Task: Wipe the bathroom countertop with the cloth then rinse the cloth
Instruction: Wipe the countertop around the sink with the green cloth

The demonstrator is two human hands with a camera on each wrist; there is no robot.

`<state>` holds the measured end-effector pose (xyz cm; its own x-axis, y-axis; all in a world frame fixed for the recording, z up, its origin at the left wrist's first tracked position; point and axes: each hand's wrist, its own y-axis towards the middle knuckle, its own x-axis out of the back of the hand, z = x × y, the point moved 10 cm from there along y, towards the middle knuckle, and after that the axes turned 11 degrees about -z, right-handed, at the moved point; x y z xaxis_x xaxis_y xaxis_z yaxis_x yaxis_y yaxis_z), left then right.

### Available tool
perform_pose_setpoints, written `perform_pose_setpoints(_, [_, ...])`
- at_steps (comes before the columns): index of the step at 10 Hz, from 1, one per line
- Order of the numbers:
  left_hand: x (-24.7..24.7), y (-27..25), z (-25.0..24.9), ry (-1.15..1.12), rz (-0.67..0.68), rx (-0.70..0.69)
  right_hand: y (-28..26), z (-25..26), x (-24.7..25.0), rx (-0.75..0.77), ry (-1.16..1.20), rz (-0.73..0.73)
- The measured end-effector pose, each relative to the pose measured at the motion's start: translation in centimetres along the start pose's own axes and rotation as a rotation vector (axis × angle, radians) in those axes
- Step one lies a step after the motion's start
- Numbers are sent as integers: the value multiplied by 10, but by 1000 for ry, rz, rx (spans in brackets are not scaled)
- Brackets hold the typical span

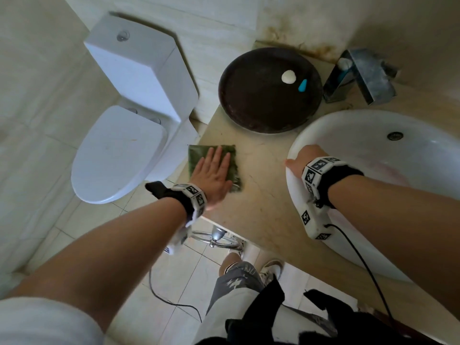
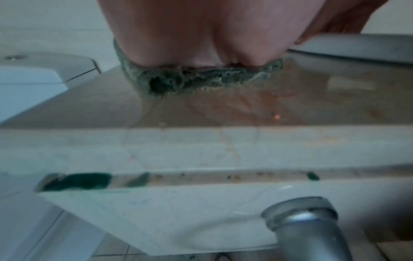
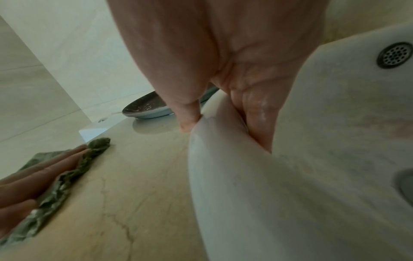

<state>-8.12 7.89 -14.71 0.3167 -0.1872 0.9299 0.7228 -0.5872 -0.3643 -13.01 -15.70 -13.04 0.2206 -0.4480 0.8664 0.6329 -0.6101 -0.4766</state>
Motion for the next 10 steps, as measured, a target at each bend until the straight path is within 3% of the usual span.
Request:
perform_pose_setpoints(1, [5, -2, 6, -5, -32, 51, -3, 3, 2, 50, 23, -28])
perform_pose_setpoints(3, [-5, -16, -59, 22, -7, -34, -13, 1, 6, 59, 109, -86])
perform_pose_setpoints(4, [-14, -22, -111, 0, -6, -179, -27, 0, -5, 116, -52, -21])
perform_pose_setpoints(5, [-19, -20, -125, 14, -30, -208, -41, -8, -15, 130, -138, -34])
perform_pose_setpoints(7, [-18, -21, -106, 47, -51, -252, -52, -9, -3, 114, -2, -111])
perform_pose_setpoints(9, [-12, -22, -10, 70, -46, -156, -53, -9, -3, 80, -9, -123])
perform_pose_setpoints(10, [-15, -28, 4, 65, -55, -181, -59, -10, -2, 70, -43, -129])
